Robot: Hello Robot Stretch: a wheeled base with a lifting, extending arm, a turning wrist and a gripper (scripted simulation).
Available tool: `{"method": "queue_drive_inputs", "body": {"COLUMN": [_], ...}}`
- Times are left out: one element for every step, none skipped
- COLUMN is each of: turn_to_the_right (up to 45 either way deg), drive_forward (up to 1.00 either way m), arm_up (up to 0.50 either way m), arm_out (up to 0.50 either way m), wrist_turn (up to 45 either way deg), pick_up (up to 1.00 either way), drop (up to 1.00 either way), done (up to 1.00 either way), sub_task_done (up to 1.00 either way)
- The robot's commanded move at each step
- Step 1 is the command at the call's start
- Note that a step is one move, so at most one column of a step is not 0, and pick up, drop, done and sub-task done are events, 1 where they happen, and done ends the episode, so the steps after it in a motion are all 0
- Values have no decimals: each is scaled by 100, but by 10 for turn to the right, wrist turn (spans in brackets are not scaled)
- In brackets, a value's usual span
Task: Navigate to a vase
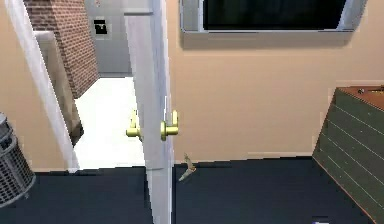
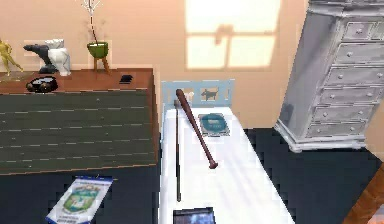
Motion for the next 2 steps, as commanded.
{"method": "queue_drive_inputs", "body": {"turn_to_the_right": [120, 0], "drive_forward": [0, 25], "arm_up": [0, 0], "arm_out": [0, 0], "wrist_turn": [0, 0], "pick_up": [0, 0], "drop": [0, 0], "done": [0, 0], "sub_task_done": [0, 0]}}
